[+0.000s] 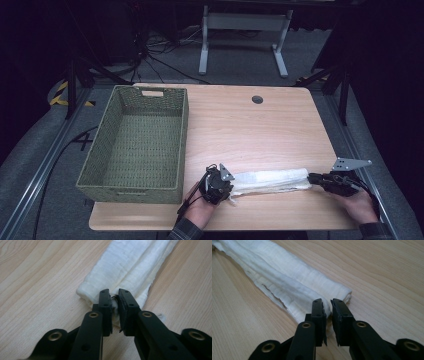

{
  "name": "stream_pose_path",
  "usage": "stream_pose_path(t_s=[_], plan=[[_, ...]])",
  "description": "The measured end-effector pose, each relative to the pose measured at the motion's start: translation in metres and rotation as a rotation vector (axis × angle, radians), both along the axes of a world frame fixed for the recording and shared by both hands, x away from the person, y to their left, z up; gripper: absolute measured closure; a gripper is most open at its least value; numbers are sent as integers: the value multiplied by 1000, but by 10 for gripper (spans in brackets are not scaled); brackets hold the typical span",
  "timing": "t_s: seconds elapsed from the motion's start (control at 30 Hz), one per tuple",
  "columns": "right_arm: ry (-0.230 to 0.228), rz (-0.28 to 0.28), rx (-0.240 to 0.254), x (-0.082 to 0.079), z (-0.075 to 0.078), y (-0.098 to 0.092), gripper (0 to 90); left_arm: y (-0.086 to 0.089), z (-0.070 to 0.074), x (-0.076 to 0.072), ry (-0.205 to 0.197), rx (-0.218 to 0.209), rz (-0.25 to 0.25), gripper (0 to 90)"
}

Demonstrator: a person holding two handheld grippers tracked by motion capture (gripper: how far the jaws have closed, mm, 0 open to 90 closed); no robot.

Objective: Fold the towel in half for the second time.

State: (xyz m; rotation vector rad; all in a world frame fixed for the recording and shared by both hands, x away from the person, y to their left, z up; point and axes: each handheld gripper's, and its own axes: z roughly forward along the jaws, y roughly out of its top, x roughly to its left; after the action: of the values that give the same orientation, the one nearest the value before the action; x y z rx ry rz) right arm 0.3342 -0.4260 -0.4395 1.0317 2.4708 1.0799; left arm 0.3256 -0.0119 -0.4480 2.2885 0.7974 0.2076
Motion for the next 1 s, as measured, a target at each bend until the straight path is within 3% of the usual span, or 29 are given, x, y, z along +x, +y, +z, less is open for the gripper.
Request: stream_pose_path(t_s=[0.13,0.23,0.33,0.5,0.57,0.67,0.73,0.77,0.8,0.83,0.87,1.0], plan=[[-42,-12,47,-5,13,-2,754,4,13,-2,-20,-50,5,742],[-67,-8,69,-6,23,1,771,5,19,-1,-31,-62,1,745],[-58,2,68,-4,23,5,805,4,23,3,-30,-82,2,750],[4,36,19,2,9,14,871,4,34,5,-45,-118,4,750],[21,38,6,1,6,14,877,3,35,5,-42,-114,-1,772],[29,39,-19,-1,4,14,886,-5,25,8,-6,-93,-34,826],[43,35,-35,-2,1,14,890,-10,15,11,40,-81,-52,851],[51,35,-43,-2,0,15,891,-10,15,11,40,-81,-52,859],[55,40,-56,-1,-2,15,891,-12,7,13,69,-72,-65,867],[59,39,-61,-1,-3,15,892,-12,7,13,69,-72,-65,872],[64,43,-64,0,-5,16,893,-15,1,15,87,-42,-77,874],[67,45,-72,2,-6,16,895,-16,-4,15,101,11,-88,884]])
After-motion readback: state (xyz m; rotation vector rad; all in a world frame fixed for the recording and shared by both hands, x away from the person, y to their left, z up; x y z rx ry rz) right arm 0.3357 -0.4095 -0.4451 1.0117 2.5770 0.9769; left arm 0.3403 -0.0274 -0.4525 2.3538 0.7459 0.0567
